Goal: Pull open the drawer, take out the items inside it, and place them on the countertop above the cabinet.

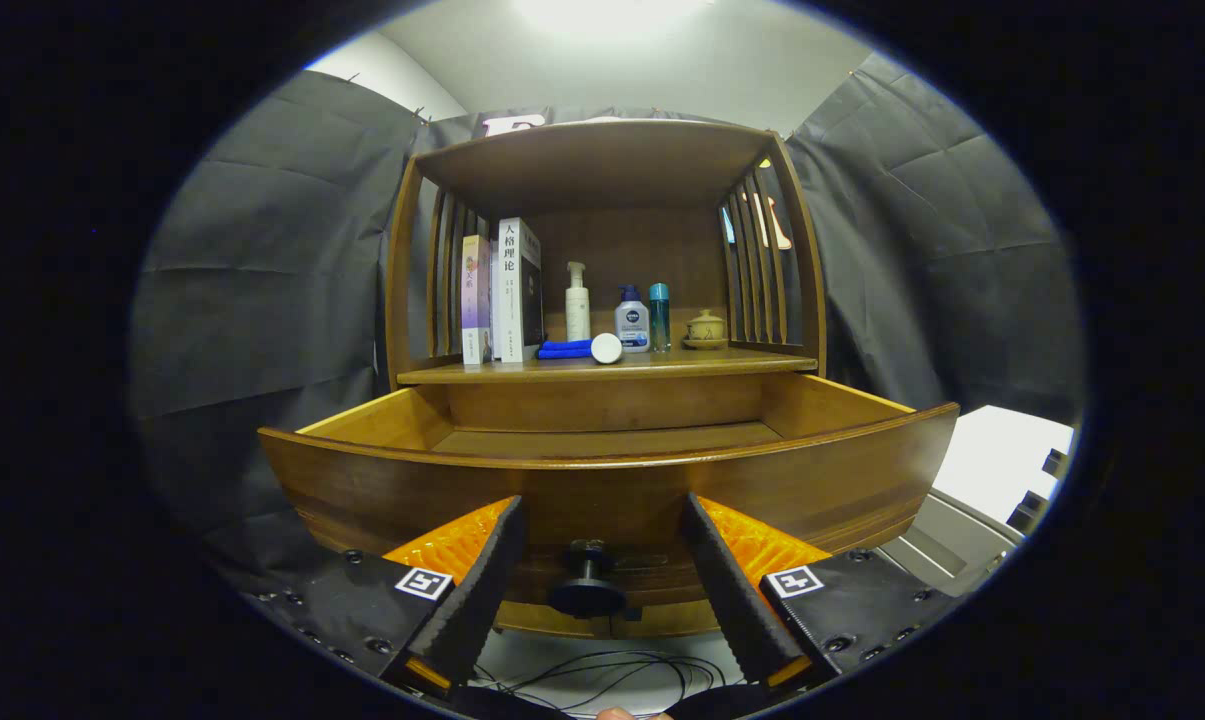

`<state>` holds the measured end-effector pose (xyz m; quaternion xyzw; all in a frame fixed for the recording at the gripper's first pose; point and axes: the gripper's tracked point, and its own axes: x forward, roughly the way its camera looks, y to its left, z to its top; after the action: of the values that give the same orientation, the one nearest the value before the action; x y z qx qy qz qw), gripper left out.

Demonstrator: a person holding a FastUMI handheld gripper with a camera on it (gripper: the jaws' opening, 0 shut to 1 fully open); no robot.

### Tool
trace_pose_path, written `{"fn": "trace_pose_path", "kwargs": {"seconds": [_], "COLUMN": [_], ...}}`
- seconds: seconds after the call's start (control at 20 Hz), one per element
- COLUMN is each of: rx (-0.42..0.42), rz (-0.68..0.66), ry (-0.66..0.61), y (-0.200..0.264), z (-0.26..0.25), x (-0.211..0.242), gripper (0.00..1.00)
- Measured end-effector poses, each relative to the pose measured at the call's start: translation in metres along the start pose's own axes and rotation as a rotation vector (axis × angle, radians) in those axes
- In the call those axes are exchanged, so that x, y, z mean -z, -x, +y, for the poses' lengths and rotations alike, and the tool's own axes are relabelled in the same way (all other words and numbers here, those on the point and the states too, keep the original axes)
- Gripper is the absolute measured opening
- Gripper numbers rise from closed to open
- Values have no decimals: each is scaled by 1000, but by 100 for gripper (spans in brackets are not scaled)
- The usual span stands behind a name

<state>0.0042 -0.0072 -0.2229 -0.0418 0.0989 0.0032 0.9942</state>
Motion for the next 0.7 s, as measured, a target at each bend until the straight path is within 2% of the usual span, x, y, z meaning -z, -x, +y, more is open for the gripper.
{"fn": "trace_pose_path", "kwargs": {"seconds": [0.15,0.7], "rx": [8,5], "rz": [-13,20], "ry": [30,-1], "y": [1,-2], "z": [2,6], "x": [2,3], "gripper": [98,98]}}
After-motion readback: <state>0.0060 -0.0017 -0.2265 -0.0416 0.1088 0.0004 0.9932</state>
